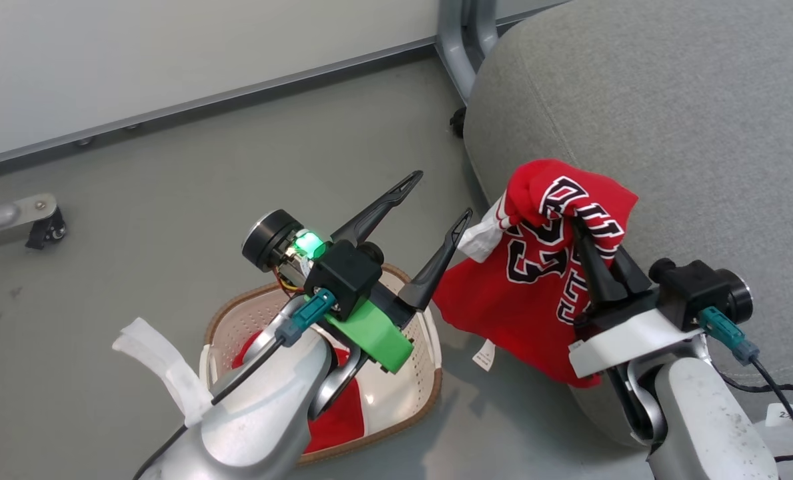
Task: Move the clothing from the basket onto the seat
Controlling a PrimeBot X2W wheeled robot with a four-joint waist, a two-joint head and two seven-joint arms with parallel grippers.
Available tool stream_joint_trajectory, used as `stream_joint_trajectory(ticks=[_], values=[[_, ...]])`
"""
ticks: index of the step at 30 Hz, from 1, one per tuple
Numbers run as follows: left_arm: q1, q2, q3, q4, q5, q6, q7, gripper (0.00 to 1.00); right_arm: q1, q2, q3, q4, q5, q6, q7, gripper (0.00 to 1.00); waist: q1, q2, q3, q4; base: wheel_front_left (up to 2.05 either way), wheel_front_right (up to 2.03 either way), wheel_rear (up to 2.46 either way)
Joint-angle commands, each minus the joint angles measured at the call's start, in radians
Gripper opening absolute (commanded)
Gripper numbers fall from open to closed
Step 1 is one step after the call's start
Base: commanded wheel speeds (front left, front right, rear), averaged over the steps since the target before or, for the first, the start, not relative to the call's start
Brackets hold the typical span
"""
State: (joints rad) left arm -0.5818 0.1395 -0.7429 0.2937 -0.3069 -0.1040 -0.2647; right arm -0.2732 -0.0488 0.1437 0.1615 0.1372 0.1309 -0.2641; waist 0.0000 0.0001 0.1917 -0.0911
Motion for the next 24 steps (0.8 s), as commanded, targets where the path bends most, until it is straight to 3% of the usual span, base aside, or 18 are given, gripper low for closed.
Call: stream_joint_trajectory(ticks=[1,16,24], values=[[0.016,0.008,0.003,0.0,0.003,0.0,0.001,1.0,0.016,-0.003,-0.019,-0.015,-0.007,0.0,-0.001,0.0,0.0,-0.0001,0.03,-0.056,0.0,0.0,0.0],[0.047,0.056,0.035,-0.067,0.04,0.007,0.001,1.0,0.064,-0.003,-0.179,-0.09,0.039,0.0,-0.001,0.0,0.0,-0.0001,0.086,-0.144,0.0,0.0,0.0],[0.027,0.076,0.066,-0.118,0.055,0.011,0.001,1.0,-0.079,-0.003,-0.238,-0.154,0.015,0.0,-0.001,0.0,0.0,-0.0001,0.183,-0.134,0.0,0.0,0.0]])
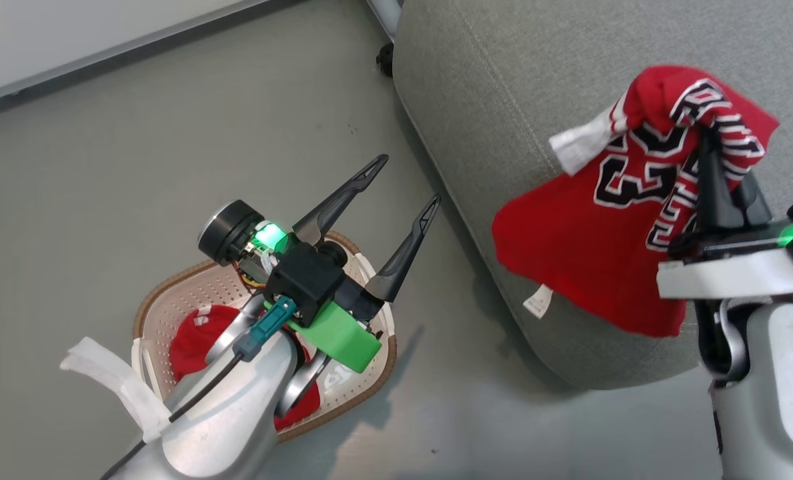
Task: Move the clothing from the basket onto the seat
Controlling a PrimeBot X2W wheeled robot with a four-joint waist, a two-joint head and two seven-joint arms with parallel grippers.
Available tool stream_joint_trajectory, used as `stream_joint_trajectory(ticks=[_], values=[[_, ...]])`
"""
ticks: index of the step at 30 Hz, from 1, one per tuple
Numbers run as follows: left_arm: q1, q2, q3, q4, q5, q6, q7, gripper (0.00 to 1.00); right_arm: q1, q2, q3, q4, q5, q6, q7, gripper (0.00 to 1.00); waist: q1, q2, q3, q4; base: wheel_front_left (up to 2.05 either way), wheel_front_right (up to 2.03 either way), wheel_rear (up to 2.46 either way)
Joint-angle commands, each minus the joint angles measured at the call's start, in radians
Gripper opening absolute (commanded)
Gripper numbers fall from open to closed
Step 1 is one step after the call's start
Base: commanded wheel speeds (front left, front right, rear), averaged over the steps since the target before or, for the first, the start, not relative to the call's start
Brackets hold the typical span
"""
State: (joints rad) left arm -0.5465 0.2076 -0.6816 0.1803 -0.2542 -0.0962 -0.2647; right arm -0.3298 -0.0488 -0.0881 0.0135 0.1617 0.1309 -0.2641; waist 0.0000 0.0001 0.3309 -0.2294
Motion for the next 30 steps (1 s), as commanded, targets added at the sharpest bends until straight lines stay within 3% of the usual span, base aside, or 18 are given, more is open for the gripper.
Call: stream_joint_trajectory(ticks=[1,9,17,24,30], values=[[-0.014,0.01,0.008,-0.009,0.005,0.004,0.001,1.0,-0.05,-0.006,-0.015,-0.012,-0.015,0.0,-0.001,0.0,0.0,-0.0001,0.061,0.006,0.0,0.0,0.0],[-0.076,0.035,0.029,-0.037,0.027,-0.004,0.001,1.0,-0.349,-0.068,-0.089,-0.028,-0.06,0.0,-0.001,0.0,0.0,-0.0001,0.234,0.032,0.0,0.0,0.0],[-0.148,0.05,0.023,-0.044,0.048,-0.012,0.001,1.0,-0.667,-0.163,-0.17,0.049,-0.069,0.0,-0.001,0.0,0.0,-0.0001,0.394,0.06,0.0,0.0,0.0],[-0.192,0.033,0.011,-0.049,0.054,-0.018,0.001,1.0,-0.893,-0.28,-0.234,0.204,-0.09,0.0,0.0,0.0,0.0,-0.0001,0.471,0.1,0.0,0.0,0.0],[-0.195,0.038,0.018,-0.045,0.055,-0.019,0.001,1.0,-0.956,-0.314,-0.277,0.346,-0.113,0.0,-0.001,0.0,0.0,-0.0001,0.506,0.114,0.0,0.0,0.0]])
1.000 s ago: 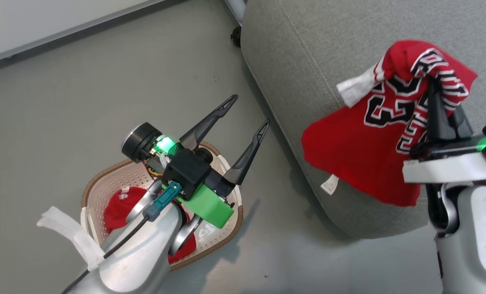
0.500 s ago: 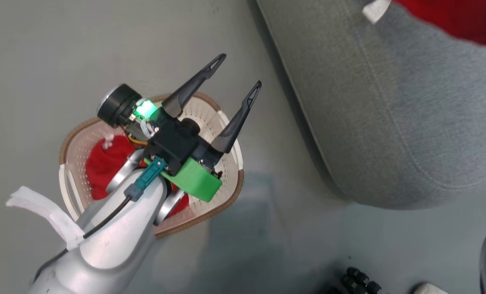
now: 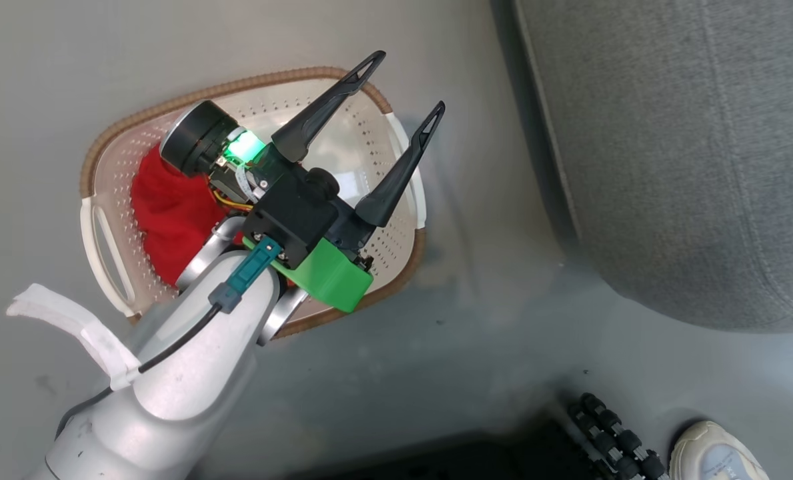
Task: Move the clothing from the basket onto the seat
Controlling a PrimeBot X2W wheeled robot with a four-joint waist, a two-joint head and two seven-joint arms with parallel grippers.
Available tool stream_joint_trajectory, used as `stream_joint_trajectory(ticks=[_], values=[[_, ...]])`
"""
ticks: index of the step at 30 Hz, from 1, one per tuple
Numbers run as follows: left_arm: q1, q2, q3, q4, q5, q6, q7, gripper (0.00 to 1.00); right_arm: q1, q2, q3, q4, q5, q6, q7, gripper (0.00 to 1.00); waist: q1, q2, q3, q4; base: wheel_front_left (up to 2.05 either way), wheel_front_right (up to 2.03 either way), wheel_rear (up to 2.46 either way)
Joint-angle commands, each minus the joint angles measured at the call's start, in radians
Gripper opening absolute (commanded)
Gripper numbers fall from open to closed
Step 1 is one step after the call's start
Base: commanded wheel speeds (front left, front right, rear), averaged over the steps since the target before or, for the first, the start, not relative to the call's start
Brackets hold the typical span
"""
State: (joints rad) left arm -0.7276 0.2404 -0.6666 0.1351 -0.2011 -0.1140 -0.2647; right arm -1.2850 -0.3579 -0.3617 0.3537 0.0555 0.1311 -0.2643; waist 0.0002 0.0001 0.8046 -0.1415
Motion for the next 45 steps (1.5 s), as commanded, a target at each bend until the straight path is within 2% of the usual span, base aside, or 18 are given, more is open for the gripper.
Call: stream_joint_trajectory(ticks=[1,11,17,18,19,26,33,45], values=[[-0.013,0.005,0.005,0.0,0.002,-0.002,0.001,1.0,0.005,-0.003,-0.004,0.023,-0.013,0.0,0.0,0.0,-0.0002,-0.0001,0.035,0.028,0.0,0.0,0.0],[-0.001,-0.001,0.02,0.002,0.006,-0.005,0.001,1.0,0.187,0.073,-0.086,0.1,-0.069,-0.001,0.0,0.0,-0.0002,-0.0001,0.039,0.037,0.0,0.0,0.0],[0.008,0.003,0.034,0.007,0.007,-0.006,0.001,1.0,0.252,0.107,-0.108,0.146,-0.064,-0.001,0.0,0.0,-0.0002,-0.0001,0.024,0.032,0.0,0.0,0.0],[0.009,0.004,0.035,0.008,0.007,-0.006,0.001,1.0,0.256,0.109,-0.107,0.147,-0.065,-0.001,0.0,0.43,-0.0002,-0.0001,0.021,0.03,0.0,0.0,0.0],[0.012,0.003,0.037,0.009,0.007,-0.007,0.001,1.0,0.262,0.113,-0.106,0.152,-0.065,-0.001,0.0,1.0,-0.0002,-0.0001,0.014,0.028,0.0,0.0,0.0],[0.05,-0.021,0.062,0.01,-0.003,-0.005,0.001,1.0,0.345,0.141,-0.088,0.125,-0.048,-0.001,0.0,1.0,-0.0002,-0.0001,-0.074,0.02,0.0,0.0,0.0],[0.137,-0.042,0.122,0.021,-0.021,0.001,0.001,1.0,0.528,0.154,-0.043,0.055,-0.029,-0.001,0.0,1.0,-0.0002,-0.0001,-0.223,0.022,0.0,0.0,0.0],[0.35,-0.085,0.328,0.052,-0.055,0.026,0.001,1.0,0.813,0.204,0.133,-0.085,0.024,-0.001,0.0,1.0,-0.0002,-0.0001,-0.488,0.092,0.0,0.0,0.0]])
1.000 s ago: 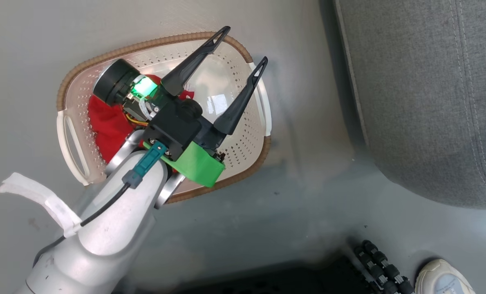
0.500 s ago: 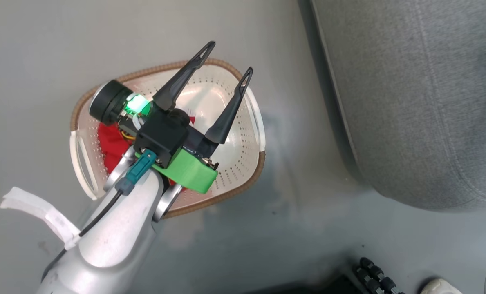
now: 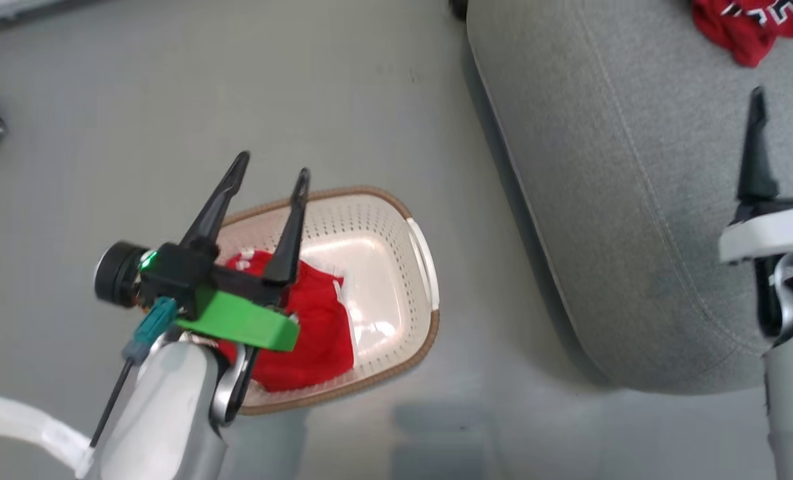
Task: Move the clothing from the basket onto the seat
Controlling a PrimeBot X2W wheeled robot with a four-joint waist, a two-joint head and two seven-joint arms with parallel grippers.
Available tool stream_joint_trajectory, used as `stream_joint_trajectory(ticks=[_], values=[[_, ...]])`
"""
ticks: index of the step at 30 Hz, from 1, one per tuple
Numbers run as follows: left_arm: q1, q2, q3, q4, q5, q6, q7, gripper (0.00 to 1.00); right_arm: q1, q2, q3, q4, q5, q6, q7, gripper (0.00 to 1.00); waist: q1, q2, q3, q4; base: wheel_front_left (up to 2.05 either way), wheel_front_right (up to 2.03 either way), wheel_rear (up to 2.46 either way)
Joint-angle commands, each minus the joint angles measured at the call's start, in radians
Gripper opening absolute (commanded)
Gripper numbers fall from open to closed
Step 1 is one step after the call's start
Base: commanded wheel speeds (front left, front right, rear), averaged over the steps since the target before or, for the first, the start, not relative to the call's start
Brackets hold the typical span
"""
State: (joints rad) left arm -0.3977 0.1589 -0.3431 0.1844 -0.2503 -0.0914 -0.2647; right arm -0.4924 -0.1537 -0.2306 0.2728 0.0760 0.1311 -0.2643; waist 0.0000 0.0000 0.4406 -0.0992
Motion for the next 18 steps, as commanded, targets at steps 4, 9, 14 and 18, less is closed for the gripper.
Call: stream_joint_trajectory(ticks=[4,9,14,18], values=[[0.089,-0.018,0.088,0.017,-0.007,0.012,0.001,1.0,0.077,0.017,0.075,-0.025,0.026,-0.001,0.0,1.0,0.0,0.0,-0.188,0.093,0.0,0.0,0.0],[0.155,-0.042,0.181,0.036,0.001,0.011,0.001,1.0,0.118,0.042,0.15,-0.032,0.048,-0.001,0.0,1.0,0.0,0.0,-0.259,0.15,0.0,0.0,0.0],[0.205,-0.054,0.256,0.039,0.019,0.005,0.001,1.0,0.147,0.065,0.216,-0.035,0.058,-0.001,0.0,1.0,0.0,0.0,-0.314,0.192,0.0,0.0,0.0],[0.252,-0.064,0.309,0.04,0.036,0.001,0.001,1.0,0.178,0.082,0.262,-0.038,0.063,-0.001,0.0,1.0,0.0,0.0,-0.36,0.217,0.0,0.0,0.0]])
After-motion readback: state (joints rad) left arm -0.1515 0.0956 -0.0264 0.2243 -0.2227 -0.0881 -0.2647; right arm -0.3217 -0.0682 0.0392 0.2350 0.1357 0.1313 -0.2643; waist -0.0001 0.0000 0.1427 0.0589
